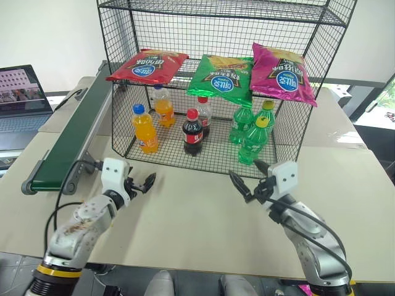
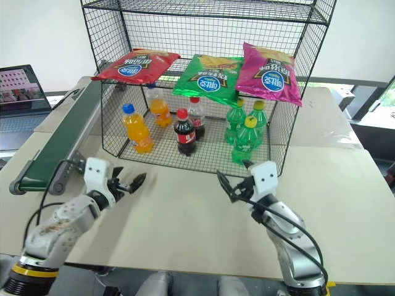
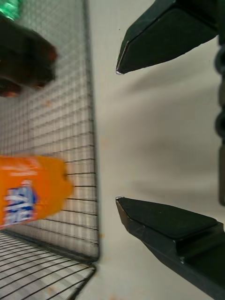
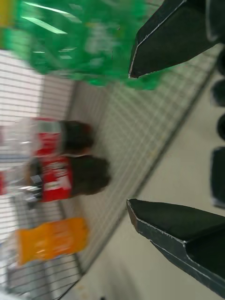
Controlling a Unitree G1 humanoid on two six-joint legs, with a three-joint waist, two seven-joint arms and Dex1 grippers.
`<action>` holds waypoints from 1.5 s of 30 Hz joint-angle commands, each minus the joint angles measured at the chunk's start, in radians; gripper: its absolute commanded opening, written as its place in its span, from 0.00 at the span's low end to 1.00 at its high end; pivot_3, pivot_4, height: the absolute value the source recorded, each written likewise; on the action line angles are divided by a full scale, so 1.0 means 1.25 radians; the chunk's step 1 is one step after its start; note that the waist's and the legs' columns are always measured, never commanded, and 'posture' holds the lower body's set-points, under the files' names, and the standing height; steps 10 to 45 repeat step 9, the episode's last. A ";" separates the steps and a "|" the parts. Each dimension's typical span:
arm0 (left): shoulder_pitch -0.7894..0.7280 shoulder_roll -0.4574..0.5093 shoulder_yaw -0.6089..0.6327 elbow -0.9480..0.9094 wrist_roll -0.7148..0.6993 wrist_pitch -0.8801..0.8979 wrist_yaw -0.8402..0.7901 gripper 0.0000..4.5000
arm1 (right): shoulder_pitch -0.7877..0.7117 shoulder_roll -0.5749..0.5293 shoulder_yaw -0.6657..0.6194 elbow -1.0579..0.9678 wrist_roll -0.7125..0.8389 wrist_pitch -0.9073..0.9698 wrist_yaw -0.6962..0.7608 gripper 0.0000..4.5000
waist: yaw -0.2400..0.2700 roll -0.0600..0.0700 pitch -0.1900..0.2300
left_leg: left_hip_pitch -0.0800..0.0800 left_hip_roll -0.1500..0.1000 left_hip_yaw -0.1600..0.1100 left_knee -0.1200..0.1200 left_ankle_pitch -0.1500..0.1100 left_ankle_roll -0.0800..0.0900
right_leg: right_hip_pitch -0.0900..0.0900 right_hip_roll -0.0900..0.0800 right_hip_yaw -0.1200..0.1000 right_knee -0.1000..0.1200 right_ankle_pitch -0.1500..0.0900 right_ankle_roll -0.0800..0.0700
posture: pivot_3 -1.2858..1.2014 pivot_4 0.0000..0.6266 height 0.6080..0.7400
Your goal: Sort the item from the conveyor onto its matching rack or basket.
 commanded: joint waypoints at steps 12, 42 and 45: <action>-0.068 -0.114 -0.036 0.072 0.137 -0.089 -0.113 0.99 | 0.024 0.022 -0.074 0.079 -0.066 -0.119 -0.074 1.00 | -0.004 0.000 0.000 | 0.000 0.000 0.000 0.000 -0.001 0.002 | 0.001 0.000 0.000 0.001 0.000 0.000 | 0.52 0.24 1.00; -0.068 -0.114 -0.036 0.072 0.137 -0.089 -0.113 0.99 | 0.024 0.022 -0.074 0.079 -0.066 -0.119 -0.074 1.00 | -0.004 0.000 0.000 | 0.000 0.000 0.000 0.000 -0.001 0.002 | 0.001 0.000 0.000 0.001 0.000 0.000 | 0.52 0.24 1.00; -0.068 -0.114 -0.036 0.072 0.137 -0.089 -0.113 0.99 | 0.024 0.022 -0.074 0.079 -0.066 -0.119 -0.074 1.00 | -0.004 0.000 0.000 | 0.000 0.000 0.000 0.000 -0.001 0.002 | 0.001 0.000 0.000 0.001 0.000 0.000 | 0.52 0.24 1.00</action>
